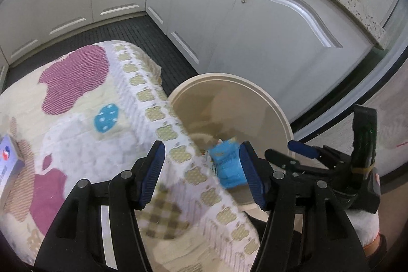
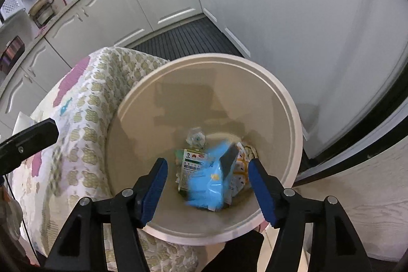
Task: Collect trash
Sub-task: 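Move both open tools from the bin back over the table, then grasp the white-blue medicine box with the right tool while the left tool grasps the white sponge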
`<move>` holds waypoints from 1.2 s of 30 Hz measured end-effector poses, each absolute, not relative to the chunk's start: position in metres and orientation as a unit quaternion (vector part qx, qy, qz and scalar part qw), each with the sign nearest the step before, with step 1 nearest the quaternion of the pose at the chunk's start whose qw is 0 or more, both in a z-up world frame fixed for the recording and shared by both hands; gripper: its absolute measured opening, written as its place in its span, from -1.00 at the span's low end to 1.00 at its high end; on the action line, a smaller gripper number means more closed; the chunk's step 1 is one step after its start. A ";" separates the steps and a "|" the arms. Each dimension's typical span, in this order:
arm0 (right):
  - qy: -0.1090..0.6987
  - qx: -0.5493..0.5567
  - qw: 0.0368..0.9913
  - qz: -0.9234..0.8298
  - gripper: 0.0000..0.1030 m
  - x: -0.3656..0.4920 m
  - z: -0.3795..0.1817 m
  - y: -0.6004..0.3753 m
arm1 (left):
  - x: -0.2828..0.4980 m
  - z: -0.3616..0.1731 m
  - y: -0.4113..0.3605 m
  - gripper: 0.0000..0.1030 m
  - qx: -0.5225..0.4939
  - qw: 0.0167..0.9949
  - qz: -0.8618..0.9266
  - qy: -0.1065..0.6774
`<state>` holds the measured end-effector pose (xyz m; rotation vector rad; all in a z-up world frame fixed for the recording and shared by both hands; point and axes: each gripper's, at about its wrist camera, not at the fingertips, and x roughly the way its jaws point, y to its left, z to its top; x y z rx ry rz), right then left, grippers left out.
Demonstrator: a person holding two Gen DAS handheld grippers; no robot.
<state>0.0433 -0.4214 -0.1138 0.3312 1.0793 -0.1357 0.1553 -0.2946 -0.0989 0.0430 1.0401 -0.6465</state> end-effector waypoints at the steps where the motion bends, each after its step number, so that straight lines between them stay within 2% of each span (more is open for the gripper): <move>1: 0.510 0.156 0.844 -0.064 0.28 0.043 -0.112 -0.420 | 0.153 -0.098 -0.290 0.16 0.020 0.819 -0.302 0.487; 11: 0.496 0.136 0.857 -0.032 0.32 0.048 -0.078 -0.380 | 0.143 -0.082 -0.215 0.16 0.029 0.839 -0.271 0.470; 26: 0.492 0.106 0.861 0.074 0.32 0.080 -0.055 -0.273 | 0.171 -0.062 -0.050 0.21 0.060 0.879 -0.125 0.457; 31: 0.494 0.099 0.859 0.097 0.32 0.090 -0.055 -0.247 | 0.197 -0.067 -0.028 0.21 0.073 0.880 -0.107 0.457; 36: 0.498 0.100 0.853 0.118 0.32 0.101 -0.058 -0.225 | 0.213 -0.087 -0.037 0.21 0.117 0.864 -0.121 0.474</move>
